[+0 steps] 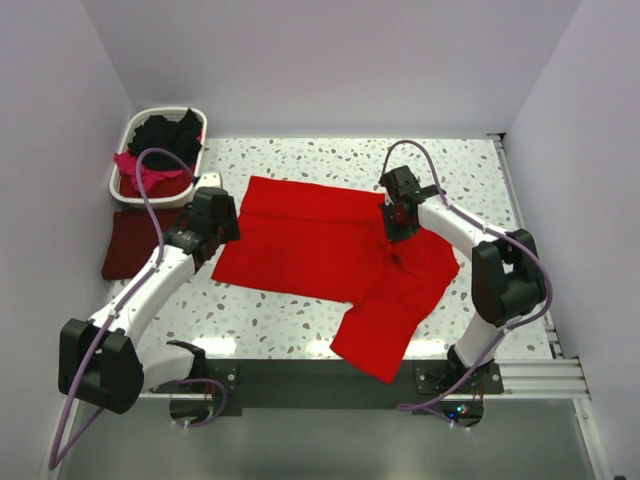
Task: Fold and stack the t-shirts
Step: Fold the tshirt
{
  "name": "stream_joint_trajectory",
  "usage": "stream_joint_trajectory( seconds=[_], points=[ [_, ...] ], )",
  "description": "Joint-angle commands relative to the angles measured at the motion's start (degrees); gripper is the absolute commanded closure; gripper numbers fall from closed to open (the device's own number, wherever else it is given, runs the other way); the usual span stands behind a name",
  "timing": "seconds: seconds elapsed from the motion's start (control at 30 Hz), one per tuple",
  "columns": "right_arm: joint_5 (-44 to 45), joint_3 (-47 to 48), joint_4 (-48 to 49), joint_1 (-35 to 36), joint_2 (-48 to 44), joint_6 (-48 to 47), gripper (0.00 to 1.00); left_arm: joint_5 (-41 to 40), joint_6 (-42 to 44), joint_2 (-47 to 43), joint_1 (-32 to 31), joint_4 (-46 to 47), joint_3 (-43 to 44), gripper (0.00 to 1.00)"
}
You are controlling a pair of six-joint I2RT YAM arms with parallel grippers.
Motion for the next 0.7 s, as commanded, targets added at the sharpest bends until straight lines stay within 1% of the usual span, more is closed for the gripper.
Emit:
stream_joint_trajectory(
  seconds=[0.0,0.07,0.1,0.13,0.17,0.2,0.27,0.33,0.47,0.67],
  points=[
    [-0.86,2.01,-2.97,-0.6,1.21,0.24,0.99,-0.15,1.08,0.07,0.14,1.82,-0.19,0.37],
    [-2.43,1.66,-2.8,-0.69,1.74,0.07,0.96,-0.06,1.08,0.16,0.06,1.82,-0.19,0.37],
    [-4.18,1.31,-2.1,-0.69,1.48,0.07,0.9,-0.06,1.17,0.24,0.14,1.82,-0.19,0.37],
    [-4.02,0.61,-1.75,-0.69,0.52,0.68,0.86,-0.06,1.17,0.33,0.14,1.82,-0.19,0.37],
    [-3.5,0.26,-1.4,-0.69,-0.27,0.94,0.74,-0.06,1.17,0.24,0.14,1.82,-0.19,0.37],
    [-0.71,-0.01,-1.3,-0.69,-0.97,1.3,0.68,0.03,1.09,0.33,0.14,1.82,-0.19,0.37],
    [0.11,-0.45,-1.13,-0.34,-3.51,1.04,0.61,0.03,1.17,0.33,0.14,1.82,-0.28,0.37],
    [-0.33,-1.32,-0.78,0.45,-5.02,0.25,0.59,0.29,1.17,0.68,0.14,1.91,-0.1,0.37],
    [0.54,-3.43,0.71,3.26,-6.96,-1.07,0.59,0.38,1.17,0.95,0.14,1.73,-0.01,0.37],
    [1.16,-4.23,2.03,8.1,-5.56,-2.39,0.6,0.64,1.08,1.47,0.23,1.73,-0.01,0.37]
  ],
)
